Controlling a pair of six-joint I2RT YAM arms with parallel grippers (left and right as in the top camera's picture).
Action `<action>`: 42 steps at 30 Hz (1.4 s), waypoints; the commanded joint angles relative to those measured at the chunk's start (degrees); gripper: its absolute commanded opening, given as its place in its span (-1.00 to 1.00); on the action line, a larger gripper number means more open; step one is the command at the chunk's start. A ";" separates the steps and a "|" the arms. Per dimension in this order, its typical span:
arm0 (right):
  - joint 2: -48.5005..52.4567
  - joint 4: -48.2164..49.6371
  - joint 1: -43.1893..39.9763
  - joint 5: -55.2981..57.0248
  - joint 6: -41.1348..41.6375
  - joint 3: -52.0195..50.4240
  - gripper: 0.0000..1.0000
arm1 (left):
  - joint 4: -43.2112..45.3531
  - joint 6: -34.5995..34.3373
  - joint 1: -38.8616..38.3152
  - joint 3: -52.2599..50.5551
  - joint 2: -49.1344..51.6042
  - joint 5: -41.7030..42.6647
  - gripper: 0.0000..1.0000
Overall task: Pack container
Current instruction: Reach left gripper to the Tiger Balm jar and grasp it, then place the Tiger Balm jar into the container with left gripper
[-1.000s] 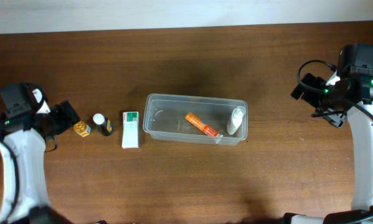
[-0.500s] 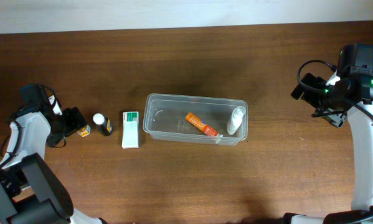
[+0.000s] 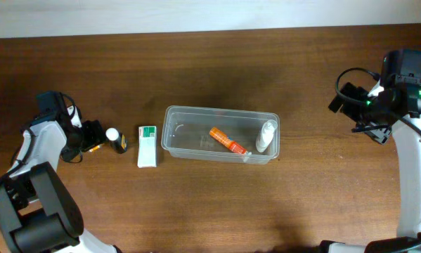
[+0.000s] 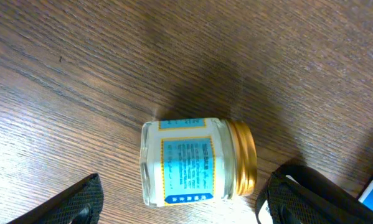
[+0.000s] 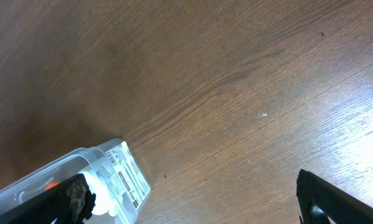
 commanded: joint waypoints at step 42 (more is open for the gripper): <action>-1.18 -0.04 -0.22 -0.31 0.50 0.79 0.97 | -1.03 0.96 0.02 3.28 4.20 -1.88 0.11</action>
